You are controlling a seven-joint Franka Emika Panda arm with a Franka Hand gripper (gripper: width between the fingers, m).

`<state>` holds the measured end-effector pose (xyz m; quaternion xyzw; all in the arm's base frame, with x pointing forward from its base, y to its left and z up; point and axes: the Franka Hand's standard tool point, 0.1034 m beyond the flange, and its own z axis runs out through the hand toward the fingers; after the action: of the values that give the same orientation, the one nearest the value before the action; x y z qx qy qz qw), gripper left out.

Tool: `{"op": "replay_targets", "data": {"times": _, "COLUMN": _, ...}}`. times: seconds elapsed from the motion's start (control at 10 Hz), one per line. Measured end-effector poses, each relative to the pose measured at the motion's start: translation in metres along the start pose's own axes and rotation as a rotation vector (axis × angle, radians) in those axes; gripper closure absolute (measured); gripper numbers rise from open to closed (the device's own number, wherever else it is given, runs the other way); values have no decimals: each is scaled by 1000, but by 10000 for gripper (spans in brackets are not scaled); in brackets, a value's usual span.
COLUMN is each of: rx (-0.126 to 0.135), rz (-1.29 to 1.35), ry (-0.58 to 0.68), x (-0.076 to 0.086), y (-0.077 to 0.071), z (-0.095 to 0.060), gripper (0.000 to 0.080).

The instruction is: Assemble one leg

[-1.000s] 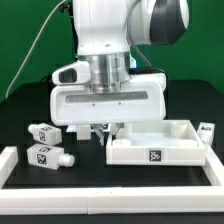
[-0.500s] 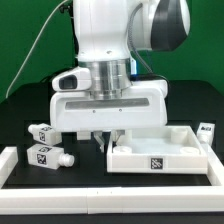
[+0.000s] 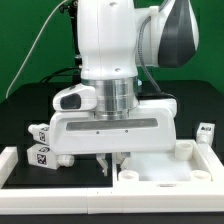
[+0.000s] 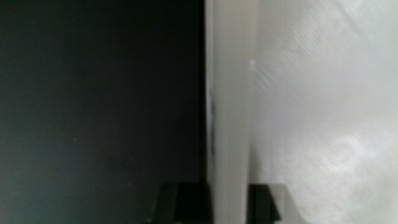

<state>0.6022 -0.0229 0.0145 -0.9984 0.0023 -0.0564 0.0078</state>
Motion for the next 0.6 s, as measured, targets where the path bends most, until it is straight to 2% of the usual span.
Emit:
{"op": "replay_targets", "data": {"times": 0.4, "rx": 0, "rz": 1, "ry": -1, "x": 0, "y": -1, "z": 1, "gripper": 742}}
{"op": "replay_targets", "data": {"times": 0.6, "rx": -12, "rz": 26, "ry": -7, "x": 2, "y": -1, "z": 5, "gripper": 742}}
